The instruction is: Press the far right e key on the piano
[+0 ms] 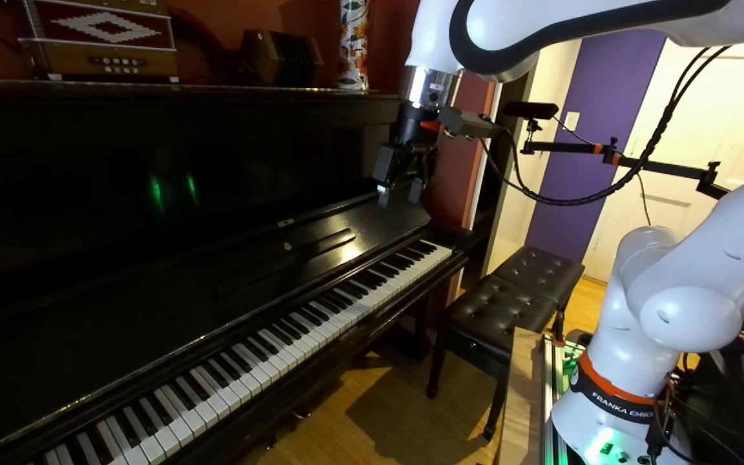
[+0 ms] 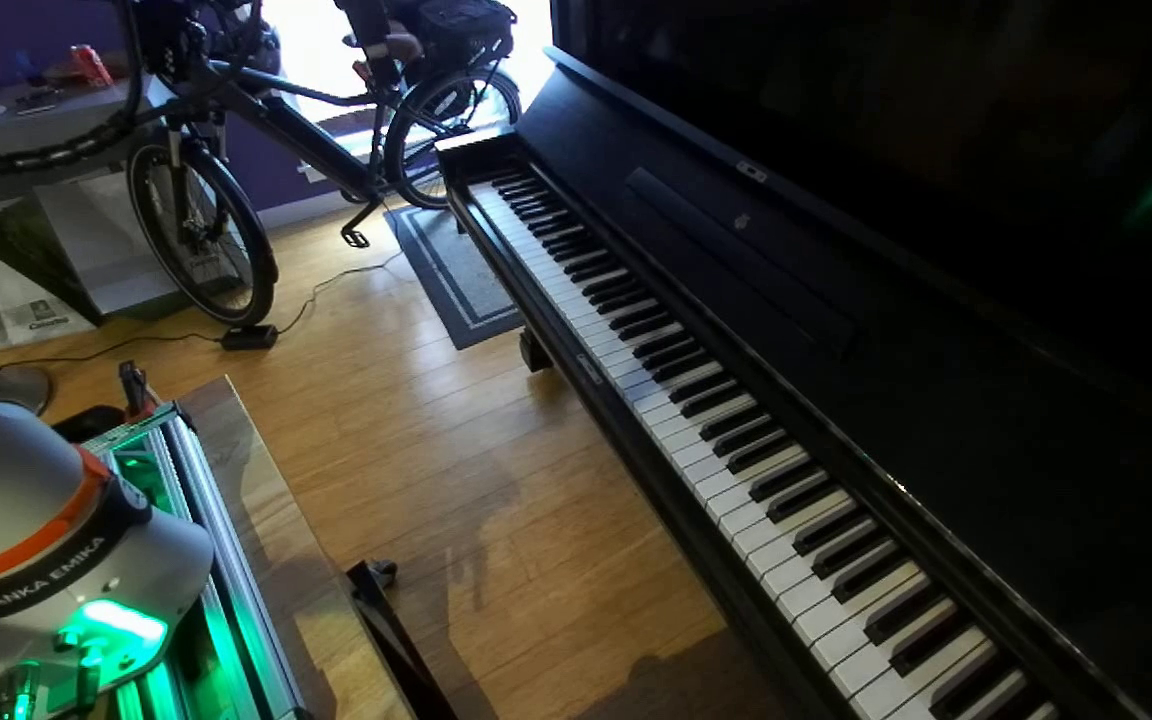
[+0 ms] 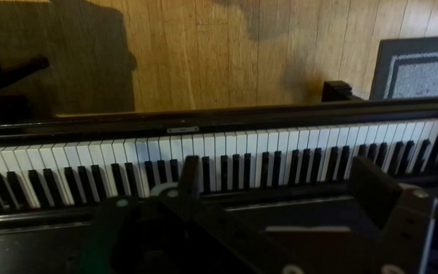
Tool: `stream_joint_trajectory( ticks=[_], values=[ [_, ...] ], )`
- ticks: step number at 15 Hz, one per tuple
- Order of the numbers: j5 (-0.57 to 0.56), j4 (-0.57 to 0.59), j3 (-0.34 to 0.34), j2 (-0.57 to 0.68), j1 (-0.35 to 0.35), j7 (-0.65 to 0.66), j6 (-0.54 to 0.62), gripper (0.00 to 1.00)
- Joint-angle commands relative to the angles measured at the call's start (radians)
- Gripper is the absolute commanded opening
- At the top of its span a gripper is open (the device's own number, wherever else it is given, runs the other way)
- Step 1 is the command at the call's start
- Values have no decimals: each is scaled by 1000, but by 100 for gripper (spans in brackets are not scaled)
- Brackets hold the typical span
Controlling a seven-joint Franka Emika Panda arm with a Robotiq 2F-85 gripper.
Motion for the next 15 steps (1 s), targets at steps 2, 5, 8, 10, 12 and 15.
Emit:
stream_joint_trajectory(
  ticks=[2,5,8,10,12,15],
  values=[
    [-32,55,-79,61,-97,25,75,100],
    [-30,85,-127,119,-150,31,155,100],
    [-24,127,-185,190,-200,37,213,100],
    [-22,163,-220,247,-237,78,237,100],
    [-26,199,-252,299,-271,123,236,100],
    [-29,241,-286,394,-302,198,267,100]
  ],
)
